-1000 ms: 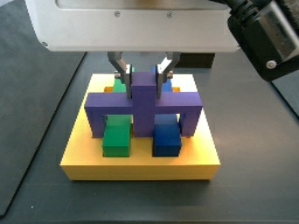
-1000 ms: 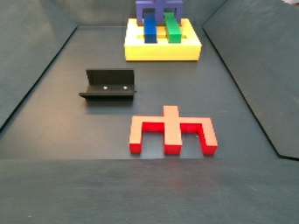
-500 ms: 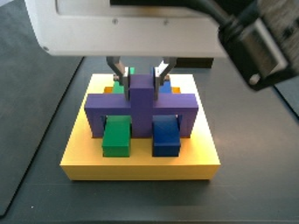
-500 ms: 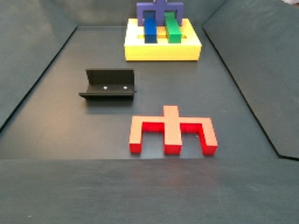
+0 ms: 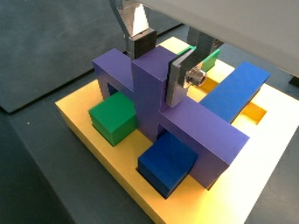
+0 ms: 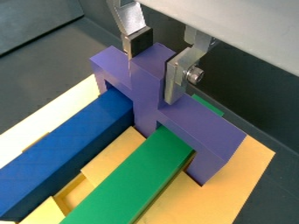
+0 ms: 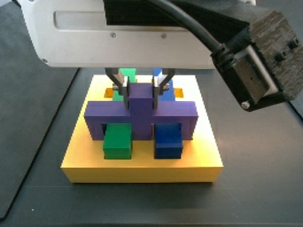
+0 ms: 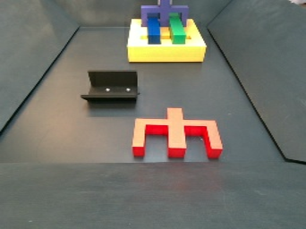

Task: Pick up the purple object. Move up. Move to above the board. Insert the purple object.
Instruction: Insert the purple object.

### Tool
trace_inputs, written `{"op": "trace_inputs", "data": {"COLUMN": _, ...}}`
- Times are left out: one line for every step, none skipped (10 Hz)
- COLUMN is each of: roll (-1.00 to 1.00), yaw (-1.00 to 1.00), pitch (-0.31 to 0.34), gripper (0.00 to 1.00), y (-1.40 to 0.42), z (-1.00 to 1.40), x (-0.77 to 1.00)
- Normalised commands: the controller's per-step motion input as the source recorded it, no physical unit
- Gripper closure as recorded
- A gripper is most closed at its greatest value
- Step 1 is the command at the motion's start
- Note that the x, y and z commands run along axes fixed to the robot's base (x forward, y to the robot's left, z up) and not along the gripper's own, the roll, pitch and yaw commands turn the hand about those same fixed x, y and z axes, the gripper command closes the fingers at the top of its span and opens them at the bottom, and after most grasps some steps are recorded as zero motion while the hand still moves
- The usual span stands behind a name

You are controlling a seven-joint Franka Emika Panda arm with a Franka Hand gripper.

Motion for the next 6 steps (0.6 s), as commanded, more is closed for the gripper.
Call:
{"op": "trace_inputs", "data": {"roll": 0.00, "yaw": 0.00, "pitch": 0.000, "gripper": 1.00, "y": 0.00, "z": -0.05, "x": -0.03}}
{"op": "trace_inputs", "data": {"roll": -0.02, "yaw": 0.00, "pitch": -0.081, "gripper": 1.00, "y": 0.09, "z": -0.53, "x": -0.09}}
{"op": "trace_inputs", "data": {"roll": -0.10, "yaw": 0.00, "pitch": -0.146, "gripper": 1.00, "y": 0.09, "z": -0.83, "x": -0.10}}
{"op": "trace_inputs", "data": {"roll": -0.13, "yaw": 0.02, "pitch": -0.147, "gripper": 1.00, "y": 0.06, "z": -0.78, "x": -0.09}}
{"op": "trace_inputs", "data": {"roll": -0.06, "yaw": 0.00, "pitch": -0.109, "gripper": 1.00, "y": 0.00, "z": -0.52, "x": -0.05}}
{"op": "trace_inputs", "data": {"roll": 0.00, "yaw": 0.00, "pitch": 0.000, "gripper": 1.00, "y": 0.00, "z": 0.00, "x": 0.00}}
